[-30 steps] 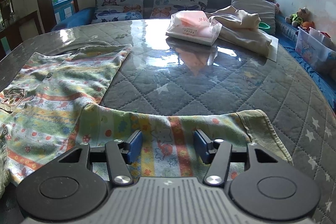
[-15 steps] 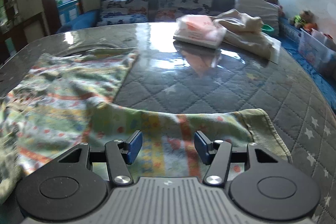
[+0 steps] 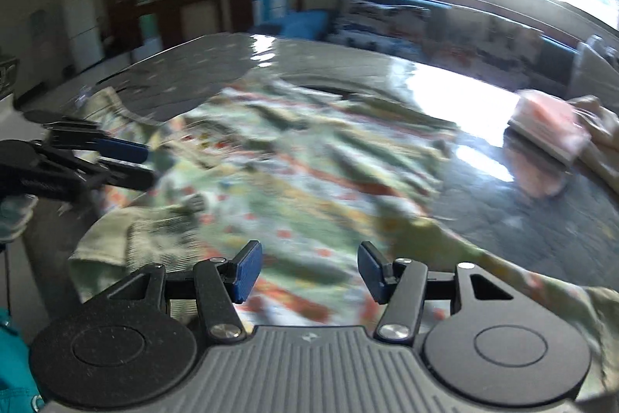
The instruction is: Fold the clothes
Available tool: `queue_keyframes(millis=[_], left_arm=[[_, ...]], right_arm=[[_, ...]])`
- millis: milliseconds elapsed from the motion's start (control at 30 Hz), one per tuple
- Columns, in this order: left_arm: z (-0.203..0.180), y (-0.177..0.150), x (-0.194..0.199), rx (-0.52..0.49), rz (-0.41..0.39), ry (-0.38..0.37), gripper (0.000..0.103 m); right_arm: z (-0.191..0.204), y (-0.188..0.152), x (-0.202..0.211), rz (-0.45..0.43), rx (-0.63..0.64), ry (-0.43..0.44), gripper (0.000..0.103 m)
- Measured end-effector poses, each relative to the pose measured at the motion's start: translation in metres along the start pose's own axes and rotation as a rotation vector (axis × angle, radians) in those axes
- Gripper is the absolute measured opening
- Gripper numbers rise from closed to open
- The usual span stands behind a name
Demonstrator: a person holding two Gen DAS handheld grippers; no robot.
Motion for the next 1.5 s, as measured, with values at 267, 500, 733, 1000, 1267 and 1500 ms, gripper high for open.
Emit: queue_keyframes(millis=[267, 500, 733, 1000, 1267, 1500], left_arm=[[-0.012, -0.021, -0.002, -0.086, 0.034, -0.017, 0.037], [-0.016, -0.007, 0.005, -0.093, 0.000, -0.035, 0.037], [-0.022, -0.008, -0.002, -0.120, 0.027, -0.051, 0.037], [-0.047, 0.014, -0.011, -0.134, 0.012, -0.114, 0.038], [-0.075, 0.019, -0.029, -0.153, 0.038, -0.159, 0.043], [-0.092, 0.021, -0.041, -0.159, 0.070, -0.172, 0.050]], right_arm=[[0.029, -0.020, -0.005, 0.068, 0.132, 0.020, 0.056], [0.027, -0.017, 0.004, 0.029, 0.107, -0.001, 0.055], [0.023, -0.023, 0.008, 0.031, 0.078, 0.005, 0.056], [-0.027, -0.033, 0.036, -0.008, -0.088, -0.132, 0.056], [-0.119, -0.074, 0.073, -0.017, -0.350, -0.407, 0.056], [-0.168, -0.105, 0.086, 0.002, -0.497, -0.552, 0.056]])
Point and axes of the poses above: each gripper's, at about its wrist camera, not at the fingertips, and x roughly against the way its jaws point, z to its left, y to its top, the point moved 5 cm from there along -x, roughly the way its jaws point, and after that the axes turned 3 degrees about x, right-handed, at the moved point
